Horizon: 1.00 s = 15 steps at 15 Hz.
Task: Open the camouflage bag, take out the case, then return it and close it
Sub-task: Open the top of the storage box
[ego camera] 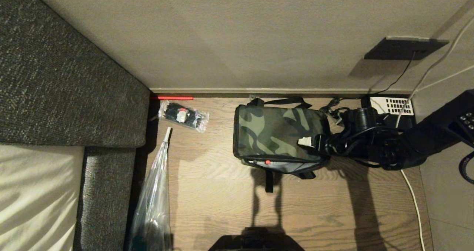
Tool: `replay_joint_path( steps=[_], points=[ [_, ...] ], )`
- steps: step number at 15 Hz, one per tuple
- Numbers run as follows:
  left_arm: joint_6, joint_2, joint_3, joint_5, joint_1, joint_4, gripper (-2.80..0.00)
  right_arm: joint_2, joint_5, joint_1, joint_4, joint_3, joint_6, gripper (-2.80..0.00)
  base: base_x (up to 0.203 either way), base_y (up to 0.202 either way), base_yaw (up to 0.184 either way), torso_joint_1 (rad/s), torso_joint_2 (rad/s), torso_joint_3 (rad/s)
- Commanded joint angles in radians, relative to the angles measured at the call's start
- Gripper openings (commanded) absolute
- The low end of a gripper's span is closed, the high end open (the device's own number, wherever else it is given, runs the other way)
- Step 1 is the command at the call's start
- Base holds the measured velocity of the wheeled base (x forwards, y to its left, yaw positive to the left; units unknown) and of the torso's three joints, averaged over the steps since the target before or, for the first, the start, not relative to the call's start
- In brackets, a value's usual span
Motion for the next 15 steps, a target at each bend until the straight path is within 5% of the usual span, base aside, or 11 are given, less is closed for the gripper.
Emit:
replay_joint_path(
  steps=[1, 9, 15],
  points=[
    [0.0, 0.0, 0.0, 0.0, 0.0, 0.0, -2.8, -0.008, 0.003, 0.019, -0.007, -0.005, 0.051, 0.0, 0.0, 0.0, 0.0, 0.0, 0.0, 0.0],
    [0.0, 0.0, 0.0, 0.0, 0.0, 0.0, -2.8, -0.04, 0.007, 0.056, -0.001, -0.092, 0.296, 0.0, 0.0, 0.0, 0.0, 0.0, 0.0, 0.0],
    [0.0, 0.0, 0.0, 0.0, 0.0, 0.0, -2.8, -0.084, 0.004, 0.054, -0.001, -0.153, 0.38, 0.0, 0.0, 0.0, 0.0, 0.0, 0.0, 0.0]
  ],
)
